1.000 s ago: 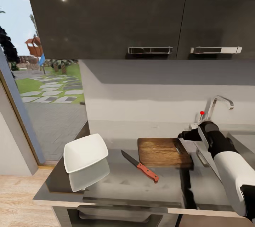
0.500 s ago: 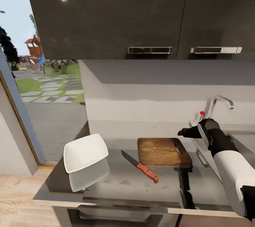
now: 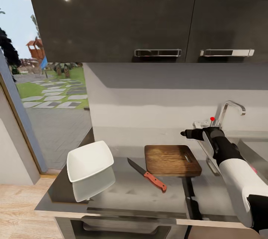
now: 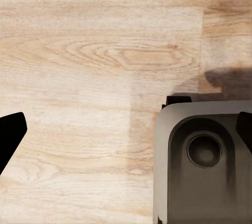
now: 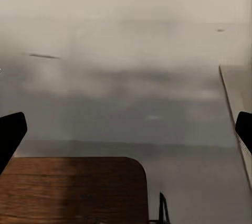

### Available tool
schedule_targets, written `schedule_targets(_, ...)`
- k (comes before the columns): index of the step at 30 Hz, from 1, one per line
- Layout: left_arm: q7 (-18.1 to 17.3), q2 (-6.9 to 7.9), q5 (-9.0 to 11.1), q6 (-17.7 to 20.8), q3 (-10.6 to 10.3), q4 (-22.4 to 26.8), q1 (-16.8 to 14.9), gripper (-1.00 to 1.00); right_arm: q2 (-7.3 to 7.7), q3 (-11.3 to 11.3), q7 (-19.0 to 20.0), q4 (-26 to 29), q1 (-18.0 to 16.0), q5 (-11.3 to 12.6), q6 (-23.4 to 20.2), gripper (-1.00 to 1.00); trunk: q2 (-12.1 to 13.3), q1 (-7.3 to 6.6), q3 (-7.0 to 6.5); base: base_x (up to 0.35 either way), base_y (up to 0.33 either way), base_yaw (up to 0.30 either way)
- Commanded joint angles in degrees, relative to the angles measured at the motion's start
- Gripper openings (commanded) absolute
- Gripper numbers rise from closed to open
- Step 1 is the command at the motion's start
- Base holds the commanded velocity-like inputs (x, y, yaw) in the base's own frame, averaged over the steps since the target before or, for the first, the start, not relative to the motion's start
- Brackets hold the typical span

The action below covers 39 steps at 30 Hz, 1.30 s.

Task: In the kitchen, take the Vidalia onion out of the sink, dice it on the chopping board with the paring knife, put the diced onion into the bowl on the countertop, then place both the paring knife and the chopping board into the sink.

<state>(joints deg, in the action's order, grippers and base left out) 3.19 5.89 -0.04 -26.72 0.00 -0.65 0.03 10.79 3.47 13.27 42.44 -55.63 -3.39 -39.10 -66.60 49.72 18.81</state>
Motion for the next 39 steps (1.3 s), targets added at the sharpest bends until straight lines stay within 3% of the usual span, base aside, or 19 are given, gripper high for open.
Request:
schedule_targets(1, 0.2, 0.0, -0.1, -0.3, 0.0, -0.1, 0.0, 1.0, -0.04, 0.1, 0.4, 0.0, 0.0, -0.4, 0.9, 1.0, 0.0, 0.0, 0.06, 0.0, 0.0, 0.0)
schedule_targets(3, 0.2, -0.02, -0.1, -0.3, 0.0, -0.1, 0.0, 1.0, -0.05, 0.1, 0.5, 0.0, 0.0, -0.4, 3.5, 1.0, 0.0, 0.0, 0.06, 0.0, 0.0, 0.0)
schedule_targets(4, 0.2, -0.23, -0.1, -0.3, 0.1, -0.1, 0.0, 1.0, 0.0, 0.1, 0.5, 0.0, 0.0, -0.3, 8.2, 1.0, 0.0, 0.0, 0.06, 0.0, 0.0, 0.0)
schedule_targets(12, 0.4, -1.8, -0.2, -0.2, 0.2, 0.1, 0.0, 1.0, -0.09, 0.1, 0.7, -3.4, 0.0, -0.4, 12.7, 1.0, 0.0, 0.0, 0.06, 0.0, 0.0, 0.0)
schedule_targets(16, 0.4, -2.22, 0.1, 0.0, 0.2, -0.1, 0.0, 1.0, 0.31, 0.0, 2.9, -5.5, 0.0, -0.6, 17.8, 1.0, 0.0, 0.0, 0.06, 0.0, 0.0, 0.0)
schedule_targets(28, 0.1, -3.34, 0.3, -0.3, 0.1, -2.2, 0.0, 1.0, 0.34, -0.2, 4.9, -6.6, 0.0, -0.6, 18.8, 1.0, 0.0, 0.0, 0.06, -0.01, 0.0, 0.0)
schedule_targets(39, 0.1, -3.43, 0.3, -0.3, 0.1, -2.7, 0.0, 1.0, 0.42, -0.1, 4.8, -7.5, 0.0, -0.8, 18.9, 1.0, 0.0, 0.0, 0.06, -0.288, 0.0, 0.0)
